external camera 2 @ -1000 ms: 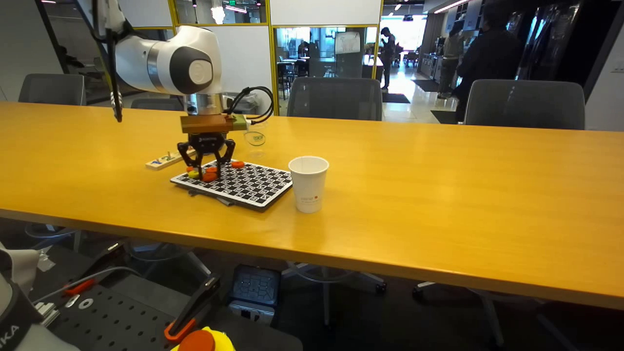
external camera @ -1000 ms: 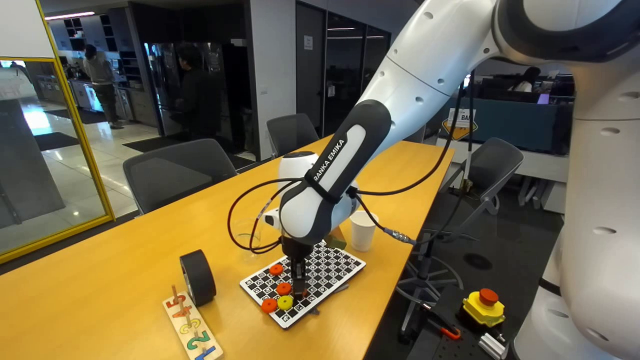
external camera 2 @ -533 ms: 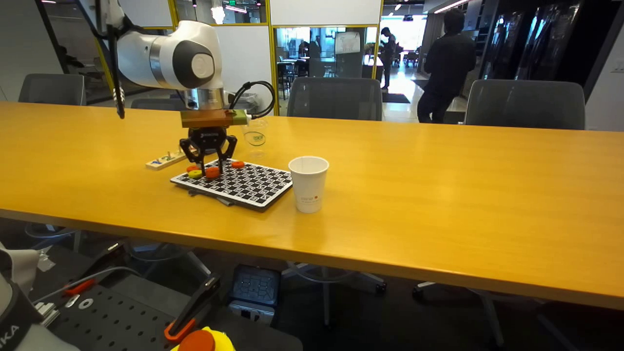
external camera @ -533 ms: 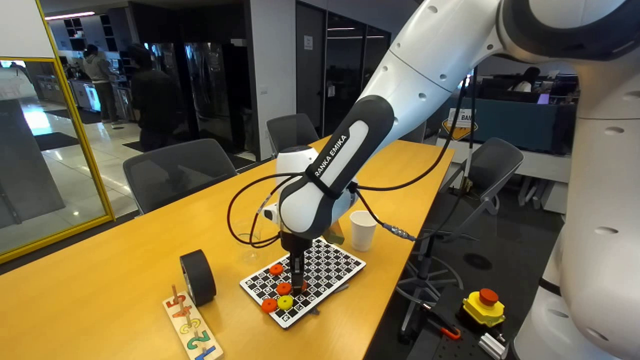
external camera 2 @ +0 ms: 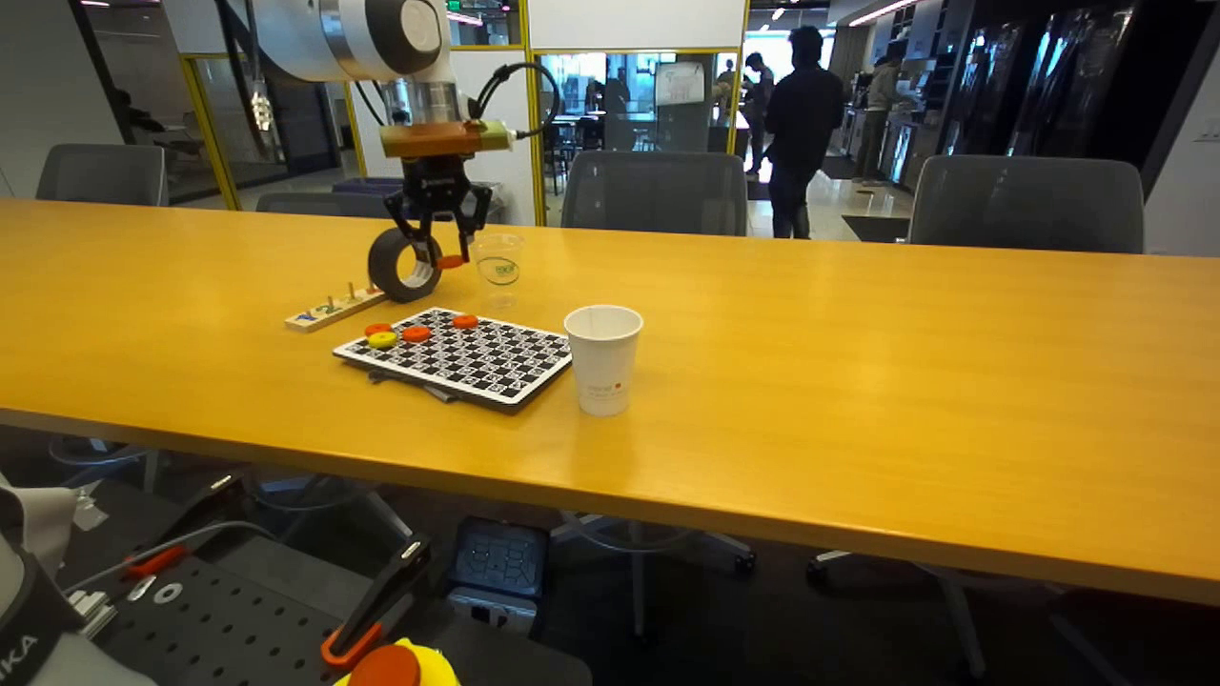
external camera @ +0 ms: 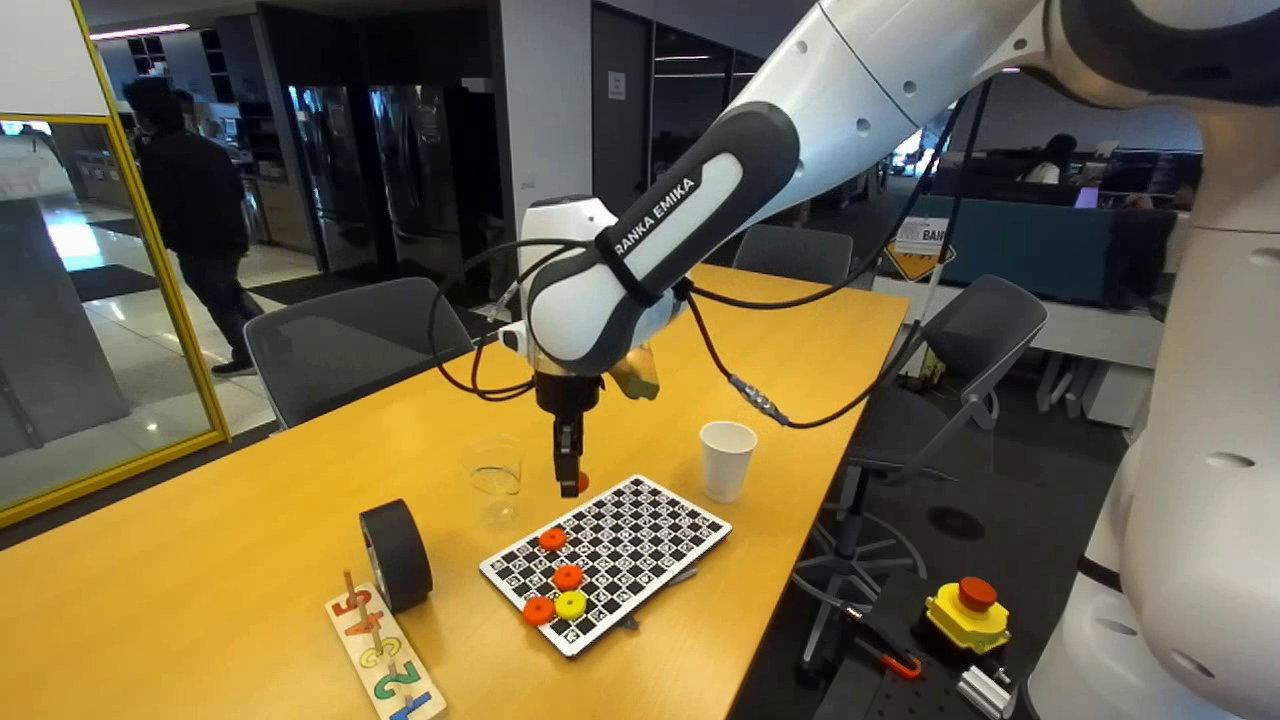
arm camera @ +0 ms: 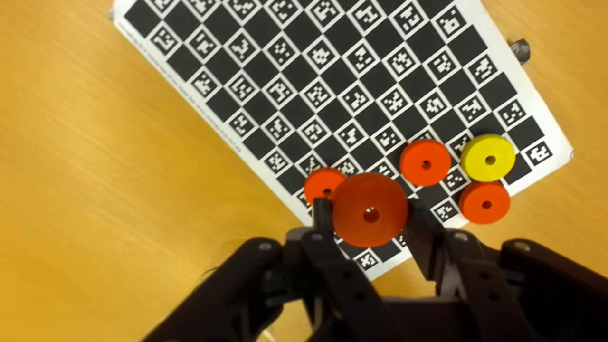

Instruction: Put two orange rings in the white cup and the rest in the clear cup

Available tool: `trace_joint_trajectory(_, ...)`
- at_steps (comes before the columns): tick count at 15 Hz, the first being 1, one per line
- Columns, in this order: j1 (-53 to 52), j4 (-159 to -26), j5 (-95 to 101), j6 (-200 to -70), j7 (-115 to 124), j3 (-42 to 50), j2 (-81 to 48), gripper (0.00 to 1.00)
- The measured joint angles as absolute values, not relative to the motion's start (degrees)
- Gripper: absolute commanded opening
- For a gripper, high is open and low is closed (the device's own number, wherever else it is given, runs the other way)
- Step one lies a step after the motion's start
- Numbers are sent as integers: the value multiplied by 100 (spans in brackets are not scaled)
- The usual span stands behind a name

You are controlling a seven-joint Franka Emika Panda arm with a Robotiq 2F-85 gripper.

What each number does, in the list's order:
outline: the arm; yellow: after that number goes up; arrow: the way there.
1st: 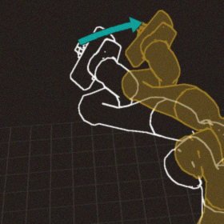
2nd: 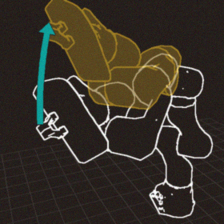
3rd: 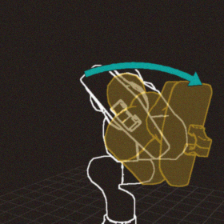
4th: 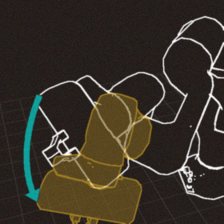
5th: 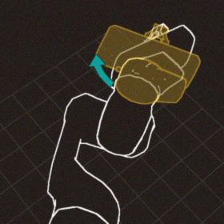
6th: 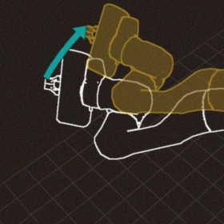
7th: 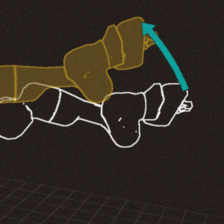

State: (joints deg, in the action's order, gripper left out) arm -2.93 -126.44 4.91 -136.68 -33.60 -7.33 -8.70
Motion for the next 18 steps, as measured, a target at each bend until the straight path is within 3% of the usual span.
trace_joint_trajectory(18, -292, -9568, 574, -12801, -4311, -751, -2910, 21)
